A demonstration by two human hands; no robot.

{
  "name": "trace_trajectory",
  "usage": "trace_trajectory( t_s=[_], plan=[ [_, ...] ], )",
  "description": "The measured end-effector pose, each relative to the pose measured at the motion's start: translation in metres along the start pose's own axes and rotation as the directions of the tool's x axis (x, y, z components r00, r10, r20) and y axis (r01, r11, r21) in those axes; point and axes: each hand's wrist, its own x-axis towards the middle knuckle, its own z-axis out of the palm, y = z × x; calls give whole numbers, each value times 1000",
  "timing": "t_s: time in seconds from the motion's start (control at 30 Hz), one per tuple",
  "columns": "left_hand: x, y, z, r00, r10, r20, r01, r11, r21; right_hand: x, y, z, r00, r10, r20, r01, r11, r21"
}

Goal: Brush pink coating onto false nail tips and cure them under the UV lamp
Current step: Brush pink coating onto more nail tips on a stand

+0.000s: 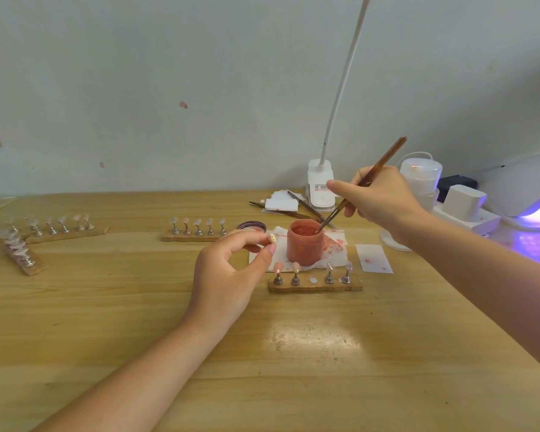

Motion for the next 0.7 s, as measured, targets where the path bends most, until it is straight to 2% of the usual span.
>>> trace_trajectory(
  t_s=[0.27, 0.43, 0.57, 0.7],
  plan=[
    [0, 1, 0, 1000, 13, 21, -14, 1000, 26, 0, 0, -11, 998, -45, -41, 44, 998, -35],
    [0, -1, 0, 998, 42, 48, -44, 997, 59, -18, -3, -14, 983, -137, -124, 150, 983, 107],
    [0, -1, 1, 994, 72, 77, -79, 993, 86, -56, -2, -5, 938, -314, -146, 342, 903, 259],
    [-1, -2, 1, 990, 103, 93, -110, 990, 82, -92, 4, 8, 814, -570, -117, 581, 803, 134]
  ],
)
